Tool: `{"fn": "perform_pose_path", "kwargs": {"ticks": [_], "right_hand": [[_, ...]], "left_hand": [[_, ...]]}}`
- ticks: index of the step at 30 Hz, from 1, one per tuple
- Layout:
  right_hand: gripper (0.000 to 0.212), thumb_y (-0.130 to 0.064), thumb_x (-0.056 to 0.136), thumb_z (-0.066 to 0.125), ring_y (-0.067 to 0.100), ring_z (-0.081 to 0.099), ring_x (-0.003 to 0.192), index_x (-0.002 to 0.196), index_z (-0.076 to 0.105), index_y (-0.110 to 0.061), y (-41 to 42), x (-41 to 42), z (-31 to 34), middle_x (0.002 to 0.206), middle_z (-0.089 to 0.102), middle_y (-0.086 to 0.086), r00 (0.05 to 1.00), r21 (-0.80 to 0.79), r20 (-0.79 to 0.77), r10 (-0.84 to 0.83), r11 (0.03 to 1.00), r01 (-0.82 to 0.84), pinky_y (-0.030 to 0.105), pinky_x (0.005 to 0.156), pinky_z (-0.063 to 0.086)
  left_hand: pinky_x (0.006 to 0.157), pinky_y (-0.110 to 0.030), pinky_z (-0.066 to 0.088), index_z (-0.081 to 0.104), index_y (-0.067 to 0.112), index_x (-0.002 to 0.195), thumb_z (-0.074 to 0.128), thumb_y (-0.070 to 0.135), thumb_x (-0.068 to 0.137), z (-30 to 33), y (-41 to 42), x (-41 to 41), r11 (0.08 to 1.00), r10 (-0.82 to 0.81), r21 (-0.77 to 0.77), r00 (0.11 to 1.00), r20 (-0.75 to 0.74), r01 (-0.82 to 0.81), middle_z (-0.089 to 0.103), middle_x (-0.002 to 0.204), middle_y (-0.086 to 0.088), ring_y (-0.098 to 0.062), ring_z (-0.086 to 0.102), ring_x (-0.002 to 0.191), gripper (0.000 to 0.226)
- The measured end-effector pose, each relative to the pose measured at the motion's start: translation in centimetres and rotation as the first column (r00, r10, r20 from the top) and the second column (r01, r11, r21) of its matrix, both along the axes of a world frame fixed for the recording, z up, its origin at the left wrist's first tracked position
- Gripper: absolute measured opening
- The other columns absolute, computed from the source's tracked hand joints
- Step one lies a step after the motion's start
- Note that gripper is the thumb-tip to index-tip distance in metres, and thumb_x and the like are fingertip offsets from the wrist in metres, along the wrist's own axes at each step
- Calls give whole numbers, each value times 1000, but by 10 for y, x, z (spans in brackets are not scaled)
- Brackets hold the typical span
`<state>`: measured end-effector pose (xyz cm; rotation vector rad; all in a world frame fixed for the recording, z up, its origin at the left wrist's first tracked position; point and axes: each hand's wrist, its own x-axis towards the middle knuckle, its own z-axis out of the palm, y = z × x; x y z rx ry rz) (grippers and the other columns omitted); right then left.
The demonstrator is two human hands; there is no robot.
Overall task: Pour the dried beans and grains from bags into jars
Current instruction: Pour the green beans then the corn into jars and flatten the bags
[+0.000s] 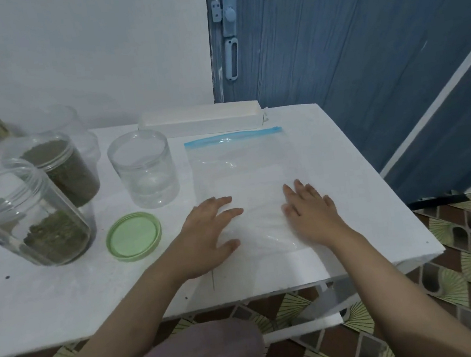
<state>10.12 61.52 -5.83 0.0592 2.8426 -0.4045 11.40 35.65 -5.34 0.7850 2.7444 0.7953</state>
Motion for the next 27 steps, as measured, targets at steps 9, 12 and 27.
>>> {"fn": "perform_pose_path", "kwargs": {"ticks": [9,12,27], "right_hand": [[54,-41,107,12,13,-14,152,157,-6,-38,12,9,-7,164,-16,-9,1000,20,-24,-12,1000,13,48,120,-9],[56,-38,105,17,11,-14,151,156,-6,-41,18,8,-4,164,-16,-12,1000,6,8,24,1000,-24,47,120,-11],[69,-39,101,39,25,-18,151,156,-2,-44,20,4,22,164,-20,-3,998,20,10,57,998,-57,54,118,-10]], "left_hand": [[115,-25,-19,8,44,150,29,-2,98,-8,-18,9,987,-88,-123,992,86,99,-7,161,17,-4,-18,148,73],[113,-25,-24,8,46,151,29,23,100,-8,-26,4,964,-127,-214,980,155,159,-17,161,15,-5,-24,146,59],[107,-41,27,45,24,142,37,48,102,13,27,-23,939,292,-167,953,-82,-302,44,143,1,-23,38,131,47]]}}
